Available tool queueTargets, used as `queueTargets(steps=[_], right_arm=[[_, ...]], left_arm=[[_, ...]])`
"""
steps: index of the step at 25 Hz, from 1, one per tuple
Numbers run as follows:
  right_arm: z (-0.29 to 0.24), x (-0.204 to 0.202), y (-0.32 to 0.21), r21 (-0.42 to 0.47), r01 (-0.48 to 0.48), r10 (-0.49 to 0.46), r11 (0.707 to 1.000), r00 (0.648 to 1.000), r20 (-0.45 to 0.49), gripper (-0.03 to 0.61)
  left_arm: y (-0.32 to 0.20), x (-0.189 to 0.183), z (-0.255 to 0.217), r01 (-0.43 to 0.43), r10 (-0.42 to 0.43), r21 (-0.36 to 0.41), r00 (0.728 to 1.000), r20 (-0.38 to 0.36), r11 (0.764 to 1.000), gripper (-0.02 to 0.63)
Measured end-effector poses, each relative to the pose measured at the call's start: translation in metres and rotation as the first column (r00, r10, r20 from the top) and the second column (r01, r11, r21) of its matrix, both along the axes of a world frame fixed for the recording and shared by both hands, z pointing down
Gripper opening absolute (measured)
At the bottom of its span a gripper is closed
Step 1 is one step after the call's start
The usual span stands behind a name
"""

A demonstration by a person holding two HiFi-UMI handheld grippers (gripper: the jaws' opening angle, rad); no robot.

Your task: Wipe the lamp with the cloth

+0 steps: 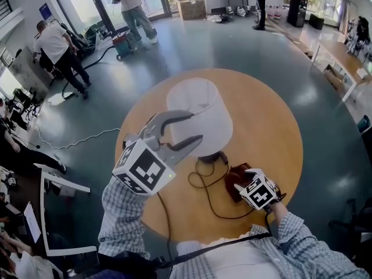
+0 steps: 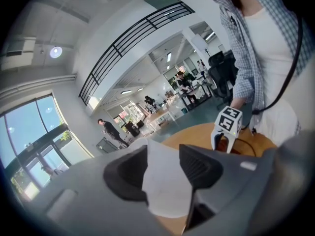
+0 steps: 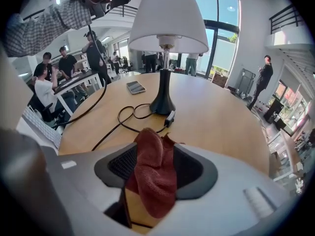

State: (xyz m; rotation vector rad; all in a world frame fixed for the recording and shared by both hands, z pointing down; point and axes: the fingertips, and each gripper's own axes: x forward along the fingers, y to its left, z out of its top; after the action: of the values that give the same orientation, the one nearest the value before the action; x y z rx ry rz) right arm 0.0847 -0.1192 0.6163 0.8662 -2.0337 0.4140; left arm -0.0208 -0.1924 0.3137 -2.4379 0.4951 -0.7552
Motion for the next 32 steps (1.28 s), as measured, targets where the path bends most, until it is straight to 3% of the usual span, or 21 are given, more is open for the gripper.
queueTargets(steps=[3, 7, 10, 13, 19, 23, 27, 32], right_arm=[[-0.018, 0.000, -0.009, 0.082, -0.024, 0.022, 0.996, 0.999, 0.029, 0.206], [-0.046, 0.006, -0.013, 0.174, -0.125, 0.109, 0.977, 0.989, 0.096, 0.115], [-0.063, 0.008, -0.020, 0.239, -0.201, 0.166, 0.950, 0.973, 0.159, 0.005], [-0.074, 0.000, -0.015, 0.248, -0.218, 0.162, 0.944, 0.960, 0.226, 0.003], [-0.096, -0.015, 0.000, 0.264, -0.209, 0.118, 0.942, 0.939, 0.323, 0.003], [-0.115, -0.024, -0.001, 0.290, -0.226, 0.090, 0.930, 0.905, 0.415, 0.003], [-0.122, -0.030, 0.000, 0.291, -0.213, 0.063, 0.933, 0.891, 0.449, 0.003], [-0.111, -0.032, 0.006, 0.272, -0.176, 0.047, 0.946, 0.905, 0.423, 0.003]], left_arm=[[0.013, -0.001, 0.004, 0.012, -0.012, 0.000, 1.000, -0.022, 1.000, 0.172], [0.031, -0.005, 0.013, 0.038, -0.040, -0.023, 0.995, -0.092, 0.999, 0.092], [0.039, -0.013, 0.023, 0.063, -0.074, -0.074, 0.983, -0.169, 0.995, 0.051], [0.047, -0.018, 0.039, 0.089, -0.120, -0.132, 0.960, -0.255, 0.987, 0.005], [0.078, -0.005, 0.080, 0.083, -0.169, -0.261, 0.930, -0.327, 0.962, 0.005], [0.091, 0.002, 0.103, 0.093, -0.235, -0.331, 0.876, -0.421, 0.939, 0.005], [0.105, 0.010, 0.126, 0.091, -0.305, -0.427, 0.832, -0.463, 0.899, 0.005], [0.121, 0.021, 0.166, 0.085, -0.364, -0.532, 0.818, -0.446, 0.842, 0.005]])
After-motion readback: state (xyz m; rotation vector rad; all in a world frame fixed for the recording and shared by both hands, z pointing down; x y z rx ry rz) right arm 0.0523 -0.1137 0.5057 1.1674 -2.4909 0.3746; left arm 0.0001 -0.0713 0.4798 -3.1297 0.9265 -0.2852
